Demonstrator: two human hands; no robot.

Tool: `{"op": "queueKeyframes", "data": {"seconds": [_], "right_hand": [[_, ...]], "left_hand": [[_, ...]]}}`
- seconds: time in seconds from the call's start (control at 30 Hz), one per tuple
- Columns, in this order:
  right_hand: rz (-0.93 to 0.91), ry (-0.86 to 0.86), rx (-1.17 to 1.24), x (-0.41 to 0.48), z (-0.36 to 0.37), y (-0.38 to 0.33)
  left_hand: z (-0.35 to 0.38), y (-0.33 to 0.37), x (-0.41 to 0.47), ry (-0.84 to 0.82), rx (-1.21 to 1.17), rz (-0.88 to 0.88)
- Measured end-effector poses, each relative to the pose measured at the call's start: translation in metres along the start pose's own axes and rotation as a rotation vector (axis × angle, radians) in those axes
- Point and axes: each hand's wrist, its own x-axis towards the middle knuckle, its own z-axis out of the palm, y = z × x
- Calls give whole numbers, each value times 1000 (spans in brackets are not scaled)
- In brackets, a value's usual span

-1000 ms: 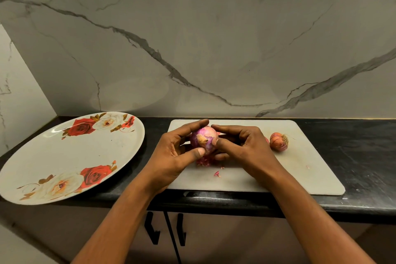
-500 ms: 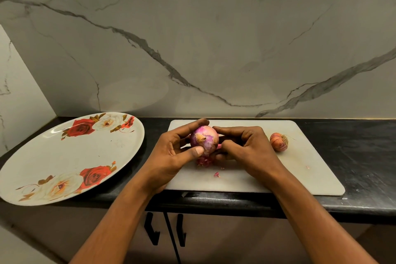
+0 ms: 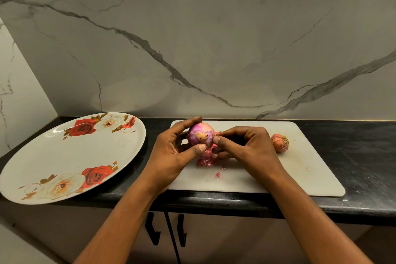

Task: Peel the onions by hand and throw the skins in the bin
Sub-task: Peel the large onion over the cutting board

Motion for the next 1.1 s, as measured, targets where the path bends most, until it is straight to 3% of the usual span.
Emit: {"op": "queueKeyframes", "data": {"seconds": [0.5, 0.8, 1.1], "right_hand": [[-120, 32, -356, 1, 1, 6], [-66, 97, -273, 2, 1, 5], [-15, 69, -119, 1, 4, 2]], "left_hand": [[2, 0, -3, -19, 195, 87], [0, 3, -2, -27, -99, 18], [-3, 2, 0, -29, -157, -15]]}}
